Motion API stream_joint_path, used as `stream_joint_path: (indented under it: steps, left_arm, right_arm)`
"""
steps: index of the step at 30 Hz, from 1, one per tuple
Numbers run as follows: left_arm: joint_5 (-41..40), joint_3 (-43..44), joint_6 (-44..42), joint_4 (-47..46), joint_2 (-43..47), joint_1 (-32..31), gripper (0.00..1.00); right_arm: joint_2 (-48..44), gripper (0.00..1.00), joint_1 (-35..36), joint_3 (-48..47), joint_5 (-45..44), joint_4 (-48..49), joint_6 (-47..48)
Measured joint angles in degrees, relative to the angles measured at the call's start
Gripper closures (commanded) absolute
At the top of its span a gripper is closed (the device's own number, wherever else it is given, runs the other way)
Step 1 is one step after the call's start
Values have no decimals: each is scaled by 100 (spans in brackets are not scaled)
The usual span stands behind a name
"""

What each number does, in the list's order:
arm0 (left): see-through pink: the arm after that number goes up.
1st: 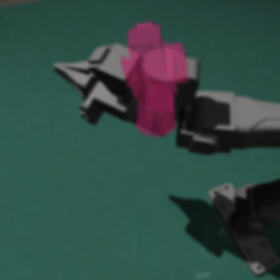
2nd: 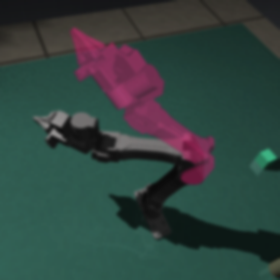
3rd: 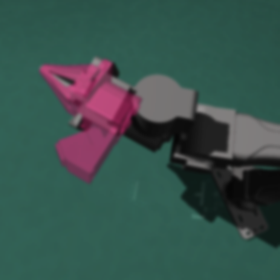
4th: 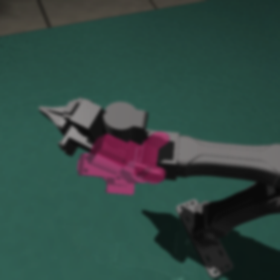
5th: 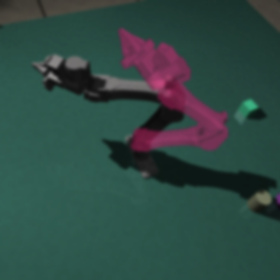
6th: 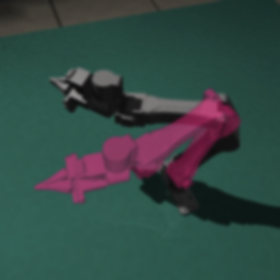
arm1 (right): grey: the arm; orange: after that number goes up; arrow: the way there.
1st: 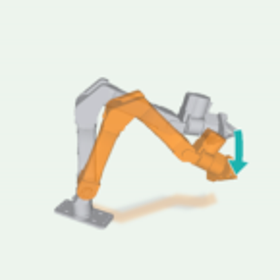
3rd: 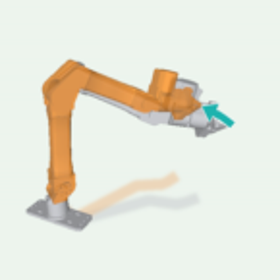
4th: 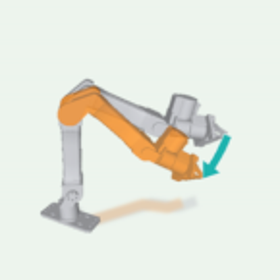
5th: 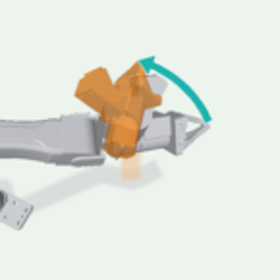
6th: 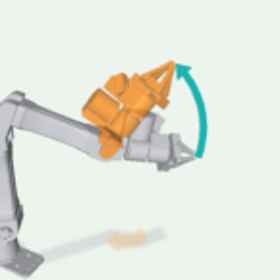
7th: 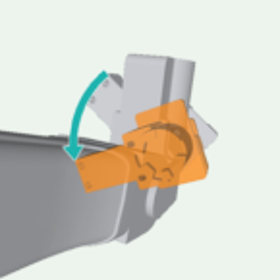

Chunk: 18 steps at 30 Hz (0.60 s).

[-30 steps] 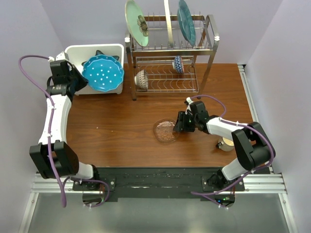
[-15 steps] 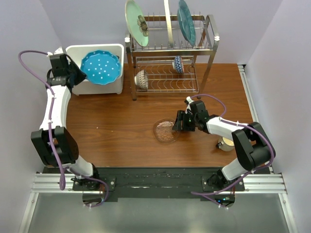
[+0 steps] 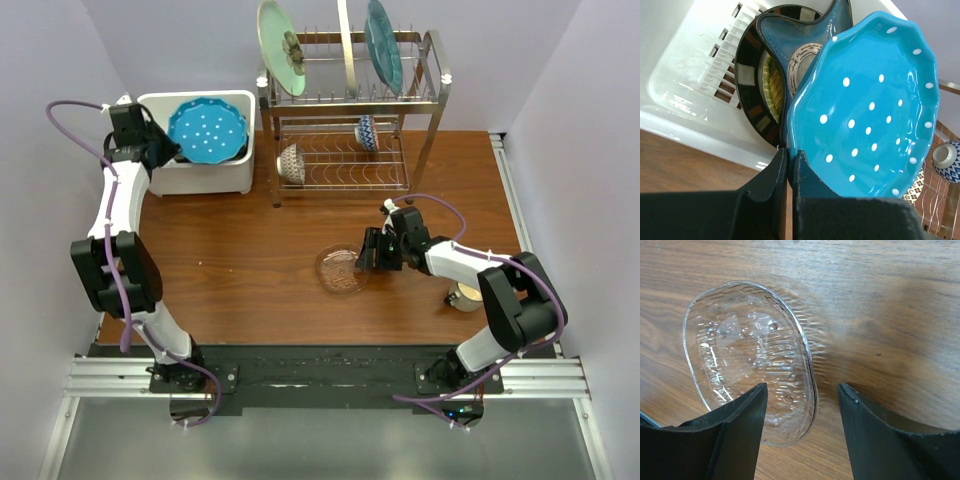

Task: Place the plates into the plastic bin on the countertop
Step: Place the plate in the plastic bin.

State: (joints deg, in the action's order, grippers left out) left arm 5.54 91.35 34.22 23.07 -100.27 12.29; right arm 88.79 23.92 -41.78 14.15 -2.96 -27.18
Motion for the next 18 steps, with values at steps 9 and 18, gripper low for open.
stream_joint_path:
  steps: [9,18]
  left_arm:
    - [-4,535,76,11,-555,2,100]
    - [-20,1176,120,44,-1161,7,100]
  right_arm:
    - [-20,37,0,2,-39,-35,17]
    - [-42,37,0,2,-114,-72,22]
